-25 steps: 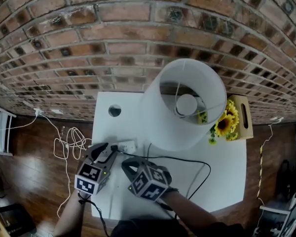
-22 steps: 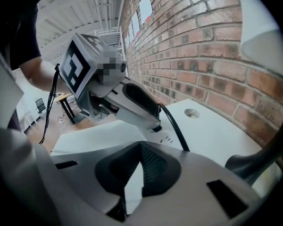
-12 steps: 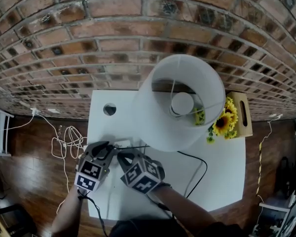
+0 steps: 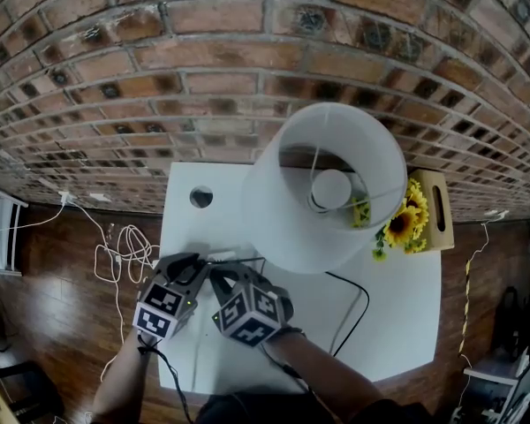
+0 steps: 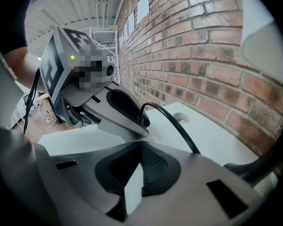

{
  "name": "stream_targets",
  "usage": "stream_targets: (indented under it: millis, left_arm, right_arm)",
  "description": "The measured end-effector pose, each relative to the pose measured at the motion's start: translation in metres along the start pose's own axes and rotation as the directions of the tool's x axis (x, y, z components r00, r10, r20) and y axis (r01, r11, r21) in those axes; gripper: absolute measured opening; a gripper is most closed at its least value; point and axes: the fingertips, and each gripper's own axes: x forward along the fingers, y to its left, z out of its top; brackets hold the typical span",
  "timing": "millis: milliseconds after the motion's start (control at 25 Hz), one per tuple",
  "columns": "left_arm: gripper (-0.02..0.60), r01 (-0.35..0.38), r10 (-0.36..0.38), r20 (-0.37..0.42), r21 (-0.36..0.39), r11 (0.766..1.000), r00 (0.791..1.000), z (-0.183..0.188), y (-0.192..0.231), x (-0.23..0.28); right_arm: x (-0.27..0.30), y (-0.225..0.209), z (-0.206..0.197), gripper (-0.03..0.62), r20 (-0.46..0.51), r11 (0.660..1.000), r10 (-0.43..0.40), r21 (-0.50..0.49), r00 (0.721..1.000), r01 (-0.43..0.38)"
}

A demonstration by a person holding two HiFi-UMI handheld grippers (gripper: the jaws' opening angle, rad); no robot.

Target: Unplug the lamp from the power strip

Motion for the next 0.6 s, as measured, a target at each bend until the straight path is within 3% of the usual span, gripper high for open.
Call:
stream_targets:
  millis: [360, 600]
  left_arm:
    - [0.114, -0.010, 0.009, 0.013, 0.018, 1.000, 1.000, 0.0008, 0.0008, -0.0008]
    - [0.107, -0.001, 0.002, 0.035, -0.027, 1.000, 0.999, 0.0028, 0.0021, -0.0023]
  right_arm:
    - [0.0033, -0.0009, -0.0015, 0.002, -0.030, 1.000, -0.018, 0.019, 0.999, 0.019]
    - [0.0030, -0.0021, -0.0024, 0.003, -0.009, 0.998, -0.032, 0.058, 0.999, 0.032]
